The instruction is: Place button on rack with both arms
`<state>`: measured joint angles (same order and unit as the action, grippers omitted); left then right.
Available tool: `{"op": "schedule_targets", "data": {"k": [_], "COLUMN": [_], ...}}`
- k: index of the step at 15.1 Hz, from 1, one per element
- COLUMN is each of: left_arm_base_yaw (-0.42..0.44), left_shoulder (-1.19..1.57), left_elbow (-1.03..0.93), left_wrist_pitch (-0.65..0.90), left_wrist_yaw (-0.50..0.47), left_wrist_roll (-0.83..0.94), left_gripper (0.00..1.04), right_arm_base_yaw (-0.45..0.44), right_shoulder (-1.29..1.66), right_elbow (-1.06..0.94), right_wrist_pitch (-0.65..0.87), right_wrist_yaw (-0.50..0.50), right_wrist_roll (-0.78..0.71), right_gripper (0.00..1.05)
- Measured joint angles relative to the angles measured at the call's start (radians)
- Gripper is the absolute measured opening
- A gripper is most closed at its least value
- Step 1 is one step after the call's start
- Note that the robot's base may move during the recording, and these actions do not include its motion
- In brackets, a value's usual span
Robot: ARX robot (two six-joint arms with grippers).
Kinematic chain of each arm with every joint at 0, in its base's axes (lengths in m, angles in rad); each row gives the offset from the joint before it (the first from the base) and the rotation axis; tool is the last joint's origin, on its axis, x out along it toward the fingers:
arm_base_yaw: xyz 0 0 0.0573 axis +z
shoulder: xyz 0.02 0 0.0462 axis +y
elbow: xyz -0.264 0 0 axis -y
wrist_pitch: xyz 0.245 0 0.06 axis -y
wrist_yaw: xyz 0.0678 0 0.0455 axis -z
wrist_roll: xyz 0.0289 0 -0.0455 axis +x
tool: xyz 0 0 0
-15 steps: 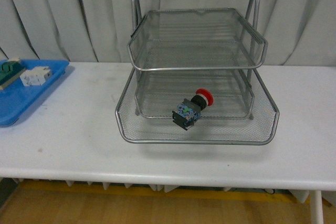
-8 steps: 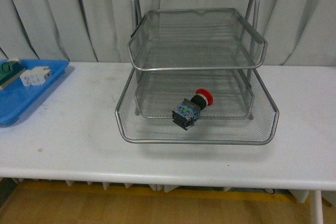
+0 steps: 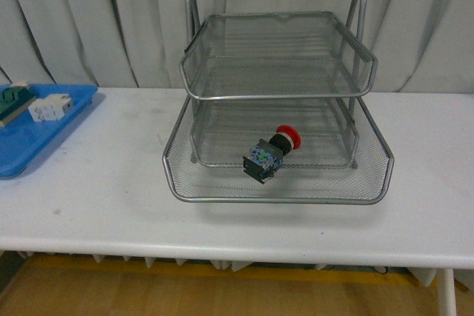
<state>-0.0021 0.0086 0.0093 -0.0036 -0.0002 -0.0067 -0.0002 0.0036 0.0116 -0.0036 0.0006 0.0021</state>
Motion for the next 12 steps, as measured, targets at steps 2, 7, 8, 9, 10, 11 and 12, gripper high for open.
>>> {"op": "schedule_targets", "data": {"k": [2, 7, 8, 9, 10, 11, 12], "left_arm_base_yaw": [0.000, 0.000, 0.000, 0.000, 0.000, 0.000, 0.000], "left_shoulder": [0.000, 0.000, 0.000, 0.000, 0.000, 0.000, 0.000], "left_elbow": [0.000, 0.000, 0.000, 0.000, 0.000, 0.000, 0.000], "left_wrist_pitch": [0.000, 0.000, 0.000, 0.000, 0.000, 0.000, 0.000], "left_wrist_yaw": [0.000, 0.000, 0.000, 0.000, 0.000, 0.000, 0.000], "left_wrist_roll": [0.000, 0.001, 0.002, 0.003, 0.003, 0.003, 0.003], "left_gripper": [0.81, 0.98, 0.98, 0.98, 0.98, 0.98, 0.98], "right_arm_base_yaw": [0.047, 0.014, 0.058, 0.093, 0.127, 0.169, 0.201], "right_shoulder": [0.075, 0.551, 0.776, 0.978, 1.136, 1.282, 1.371], "right_elbow": [0.045, 0.203, 0.293, 0.409, 0.516, 0.615, 0.680], "right_wrist_pitch": [-0.133, 0.325, 0.460, 0.490, 0.453, 0.415, 0.385], "right_wrist_yaw": [0.080, 0.062, 0.061, 0.053, 0.041, 0.013, 0.011], "right_wrist_roll": [0.047, 0.122, 0.152, 0.192, 0.228, 0.250, 0.266], "right_gripper": [0.98, 0.98, 0.98, 0.98, 0.98, 0.98, 0.98]}}
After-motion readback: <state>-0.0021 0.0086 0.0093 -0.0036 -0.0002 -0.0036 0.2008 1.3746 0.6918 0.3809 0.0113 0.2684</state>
